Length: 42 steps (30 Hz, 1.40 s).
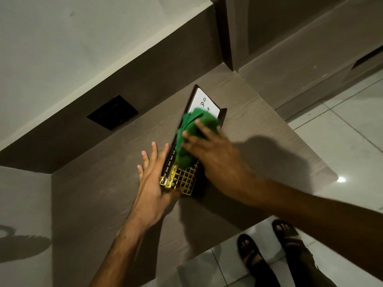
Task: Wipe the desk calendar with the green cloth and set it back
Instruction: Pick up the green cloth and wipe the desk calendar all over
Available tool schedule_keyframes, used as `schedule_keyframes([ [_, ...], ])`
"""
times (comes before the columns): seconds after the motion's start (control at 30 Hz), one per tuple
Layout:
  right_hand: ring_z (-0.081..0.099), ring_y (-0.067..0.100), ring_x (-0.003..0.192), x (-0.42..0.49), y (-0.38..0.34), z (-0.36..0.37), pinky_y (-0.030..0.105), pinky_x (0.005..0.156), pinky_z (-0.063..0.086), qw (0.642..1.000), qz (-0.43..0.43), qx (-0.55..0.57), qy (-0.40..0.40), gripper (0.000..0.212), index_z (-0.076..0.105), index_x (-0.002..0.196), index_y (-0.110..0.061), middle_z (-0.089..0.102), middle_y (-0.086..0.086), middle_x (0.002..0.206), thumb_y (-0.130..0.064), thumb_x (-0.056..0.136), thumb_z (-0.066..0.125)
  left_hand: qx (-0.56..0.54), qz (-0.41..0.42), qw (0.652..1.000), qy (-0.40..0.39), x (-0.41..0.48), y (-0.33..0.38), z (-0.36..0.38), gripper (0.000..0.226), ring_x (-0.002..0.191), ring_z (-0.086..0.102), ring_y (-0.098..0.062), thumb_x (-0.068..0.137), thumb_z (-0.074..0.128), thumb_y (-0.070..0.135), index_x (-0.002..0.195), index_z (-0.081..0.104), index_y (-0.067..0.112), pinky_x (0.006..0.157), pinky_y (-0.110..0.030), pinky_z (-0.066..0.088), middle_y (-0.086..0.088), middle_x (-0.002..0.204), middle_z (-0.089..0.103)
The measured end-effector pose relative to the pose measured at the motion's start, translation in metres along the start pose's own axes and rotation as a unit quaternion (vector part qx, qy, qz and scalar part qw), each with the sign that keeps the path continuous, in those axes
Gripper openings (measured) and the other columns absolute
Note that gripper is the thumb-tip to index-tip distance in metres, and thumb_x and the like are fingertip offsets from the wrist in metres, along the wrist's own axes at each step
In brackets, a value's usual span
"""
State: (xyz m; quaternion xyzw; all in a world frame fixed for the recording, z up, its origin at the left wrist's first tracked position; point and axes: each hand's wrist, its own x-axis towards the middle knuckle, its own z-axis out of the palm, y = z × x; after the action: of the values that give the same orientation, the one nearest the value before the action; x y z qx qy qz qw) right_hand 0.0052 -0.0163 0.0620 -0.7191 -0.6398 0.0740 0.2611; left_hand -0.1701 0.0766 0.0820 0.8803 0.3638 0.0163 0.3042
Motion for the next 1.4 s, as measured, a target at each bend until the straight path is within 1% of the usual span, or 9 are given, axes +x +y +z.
schedule_keyframes([
  [0.07,0.026,0.035,0.142,-0.017,-0.026,0.006,0.067,0.107,0.026,0.996,-0.090,0.023,0.001,0.058,0.056,0.132,-0.016,0.048,0.005,0.146,-0.007,0.077,0.071,-0.003,0.002,1.000,0.001,-0.001,-0.003,0.000,0.109,0.146,-0.023,-0.018,0.075,0.078,0.020,0.151,0.002,0.035,0.117,-0.053,-0.014,0.005,0.161,-0.014],
  [0.17,0.025,0.033,0.143,-0.016,-0.026,0.005,0.063,0.110,0.025,0.990,-0.140,-0.009,-0.019,0.051,0.055,0.132,-0.018,0.049,0.003,0.146,-0.009,0.082,0.057,-0.005,0.004,1.000,-0.007,-0.001,-0.005,0.000,0.109,0.146,-0.023,-0.018,0.075,0.077,0.021,0.149,-0.001,0.037,0.118,-0.052,-0.014,0.005,0.161,-0.015],
  [0.23,0.026,0.033,0.143,0.005,-0.002,-0.003,0.060,0.112,0.024,0.996,-0.088,-0.012,0.015,0.059,0.054,0.134,-0.018,0.048,0.003,0.146,0.000,0.079,0.047,-0.001,-0.003,1.000,0.000,0.000,-0.005,0.000,0.111,0.145,-0.023,-0.016,0.073,0.079,0.017,0.150,0.002,0.041,0.117,-0.051,-0.014,0.007,0.161,-0.015],
  [0.4,0.026,0.029,0.143,0.021,0.047,0.002,0.058,0.110,0.029,0.993,0.062,0.042,0.095,0.065,0.049,0.138,-0.023,0.041,0.000,0.151,0.009,0.082,0.059,-0.005,0.003,1.000,0.004,0.000,0.000,0.004,0.112,0.145,-0.024,-0.016,0.074,0.079,0.015,0.148,0.001,0.047,0.115,-0.047,-0.017,0.006,0.161,-0.014],
  [0.7,0.021,0.032,0.144,-0.018,0.030,0.039,0.061,0.110,0.028,0.989,-0.112,0.078,0.063,0.072,0.043,0.142,-0.012,0.041,0.009,0.151,0.010,0.076,0.063,-0.010,0.000,1.000,0.007,-0.001,-0.001,0.005,0.110,0.146,-0.021,-0.017,0.074,0.078,0.014,0.151,0.004,0.040,0.117,-0.052,-0.013,0.005,0.162,-0.011],
  [0.9,0.018,0.029,0.145,-0.015,0.047,0.033,0.060,0.114,0.022,0.992,0.086,0.056,0.069,0.067,0.045,0.141,-0.014,0.039,0.007,0.151,0.012,0.080,0.058,-0.010,0.000,1.000,0.000,-0.002,0.003,0.004,0.110,0.146,-0.021,-0.019,0.075,0.075,0.011,0.149,0.001,0.045,0.116,-0.050,-0.015,0.004,0.161,-0.013],
  [1.07,0.027,0.028,0.143,-0.025,0.022,0.037,0.053,0.113,0.025,0.988,-0.079,0.124,0.047,0.073,0.045,0.140,-0.012,0.044,0.007,0.149,0.010,0.073,0.063,-0.009,-0.002,1.000,0.004,-0.001,0.002,0.004,0.110,0.147,-0.020,-0.018,0.075,0.077,0.010,0.150,0.002,0.040,0.118,-0.051,-0.012,0.006,0.161,-0.013],
  [1.27,0.047,0.021,0.131,0.009,0.039,0.016,0.043,0.109,0.038,0.971,0.127,0.186,0.085,0.058,0.052,0.135,-0.010,0.055,0.009,0.139,0.006,0.080,0.060,-0.009,-0.011,1.000,0.002,-0.001,0.004,0.005,0.112,0.146,-0.020,-0.015,0.075,0.076,0.009,0.148,0.001,0.047,0.116,-0.046,-0.014,0.009,0.160,-0.013],
  [1.4,0.063,0.021,0.107,0.011,0.026,0.006,0.040,0.094,0.052,0.959,0.175,0.212,0.067,0.045,0.059,0.126,-0.017,0.067,0.004,0.119,-0.001,0.083,0.057,-0.009,-0.014,1.000,0.001,-0.001,0.004,0.004,0.112,0.146,-0.021,-0.016,0.074,0.076,0.008,0.149,0.001,0.044,0.117,-0.050,-0.014,0.008,0.161,-0.013],
])
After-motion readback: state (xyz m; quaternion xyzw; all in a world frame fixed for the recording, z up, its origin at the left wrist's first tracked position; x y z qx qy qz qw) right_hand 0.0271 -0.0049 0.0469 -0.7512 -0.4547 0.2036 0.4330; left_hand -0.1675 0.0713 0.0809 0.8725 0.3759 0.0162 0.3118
